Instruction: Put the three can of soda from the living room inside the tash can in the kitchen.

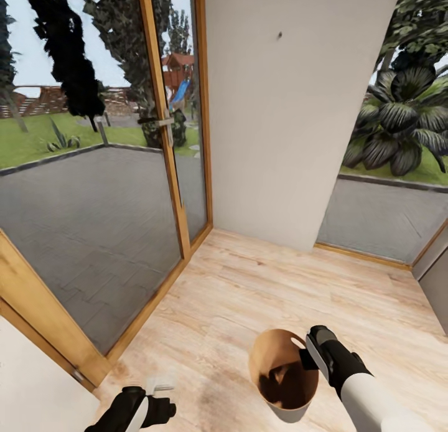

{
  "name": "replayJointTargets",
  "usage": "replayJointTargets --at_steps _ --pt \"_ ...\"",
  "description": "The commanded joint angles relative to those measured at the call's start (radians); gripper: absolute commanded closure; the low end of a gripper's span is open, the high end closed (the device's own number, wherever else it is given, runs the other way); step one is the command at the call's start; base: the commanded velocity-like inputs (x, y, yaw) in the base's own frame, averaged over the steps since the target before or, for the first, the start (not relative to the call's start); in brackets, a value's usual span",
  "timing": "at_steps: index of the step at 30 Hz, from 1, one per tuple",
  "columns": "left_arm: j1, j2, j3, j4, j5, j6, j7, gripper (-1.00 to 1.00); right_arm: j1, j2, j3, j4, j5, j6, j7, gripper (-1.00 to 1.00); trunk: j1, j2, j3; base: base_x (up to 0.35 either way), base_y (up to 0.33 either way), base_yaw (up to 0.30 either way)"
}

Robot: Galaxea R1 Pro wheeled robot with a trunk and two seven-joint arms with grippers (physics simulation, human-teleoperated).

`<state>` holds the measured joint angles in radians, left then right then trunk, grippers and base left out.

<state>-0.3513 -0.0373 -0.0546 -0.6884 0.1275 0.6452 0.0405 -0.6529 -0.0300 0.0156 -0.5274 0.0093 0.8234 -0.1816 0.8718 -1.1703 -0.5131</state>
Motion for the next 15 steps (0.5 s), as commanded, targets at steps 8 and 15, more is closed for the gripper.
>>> replayJointTargets --at_steps 8,15 --pt "0.000 0.000 -0.002 0.013 0.001 -0.013 0.034 -1.00 0.013 -0.002 0.001 0.004 -0.003 -0.005 0.004 1.00 -0.031 0.056 0.027 0.000 0.000 0.109" --pt "0.001 0.000 -0.002 0.008 0.004 -0.015 0.042 -1.00 0.020 -0.002 0.001 0.004 -0.003 -0.006 0.004 1.00 -0.054 0.098 0.047 0.000 0.000 0.260"
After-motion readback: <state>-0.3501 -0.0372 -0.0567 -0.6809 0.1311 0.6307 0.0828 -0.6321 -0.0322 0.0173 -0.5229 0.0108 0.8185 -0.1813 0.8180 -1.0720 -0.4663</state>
